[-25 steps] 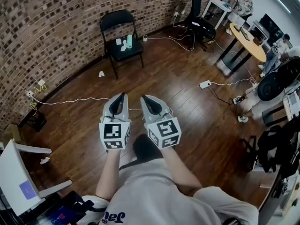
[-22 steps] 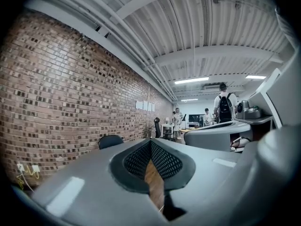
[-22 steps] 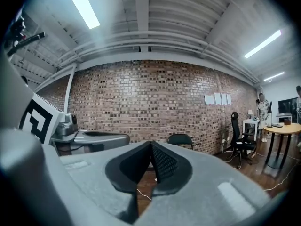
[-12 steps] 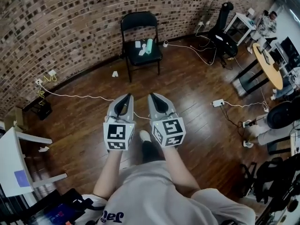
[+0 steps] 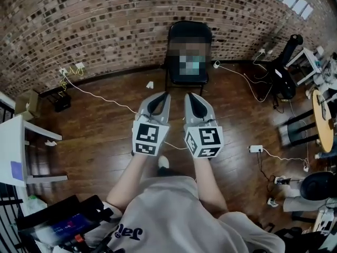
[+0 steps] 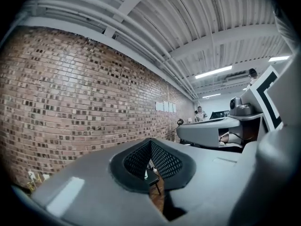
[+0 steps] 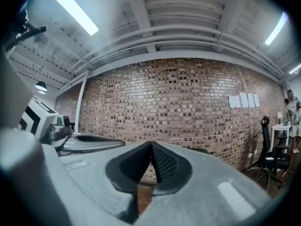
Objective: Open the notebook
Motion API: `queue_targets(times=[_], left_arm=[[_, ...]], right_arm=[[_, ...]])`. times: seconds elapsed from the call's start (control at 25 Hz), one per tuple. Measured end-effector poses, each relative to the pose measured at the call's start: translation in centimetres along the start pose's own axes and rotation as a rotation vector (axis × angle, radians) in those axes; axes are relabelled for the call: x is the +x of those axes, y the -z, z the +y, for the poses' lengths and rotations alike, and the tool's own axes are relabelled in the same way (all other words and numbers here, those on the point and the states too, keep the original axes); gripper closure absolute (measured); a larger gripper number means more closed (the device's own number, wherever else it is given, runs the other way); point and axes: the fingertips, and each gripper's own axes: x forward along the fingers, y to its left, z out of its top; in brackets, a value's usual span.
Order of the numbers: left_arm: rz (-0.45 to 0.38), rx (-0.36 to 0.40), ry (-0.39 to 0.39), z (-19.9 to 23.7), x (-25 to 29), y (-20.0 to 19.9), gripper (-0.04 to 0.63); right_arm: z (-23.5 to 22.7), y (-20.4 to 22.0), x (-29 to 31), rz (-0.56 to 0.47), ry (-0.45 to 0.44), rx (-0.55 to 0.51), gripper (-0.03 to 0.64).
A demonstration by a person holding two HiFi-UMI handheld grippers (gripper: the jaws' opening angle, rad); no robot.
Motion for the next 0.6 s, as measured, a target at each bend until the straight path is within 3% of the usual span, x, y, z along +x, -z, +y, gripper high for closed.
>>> queue_targets(times=[0.24,0.32,0.44,0.6], left_arm=[[0.024,-0.033,-0.091,3.6,4.7,0.0,0.578],[0.039,-0.031,-0.119,4.2,4.8,0.6,0.578],[0.062,-0.033,-0.161,5.4,4.3,1.6,0.578],[0.066,-0.035,-0.258,9.0,3.0,1.9,0.578]], right_arm=[[-1.9,0.7,4.8,0.060,-0.084,0.004,0.632],[-1.0,0.9,5.3,0.047,-0.183,0.040,0.632],[0.6,-0.3,5.5,-0.058,-0.336,0.143,0.632],[3.6,-0.2,8.3,-0.034,-0.445,0.090,0.630]])
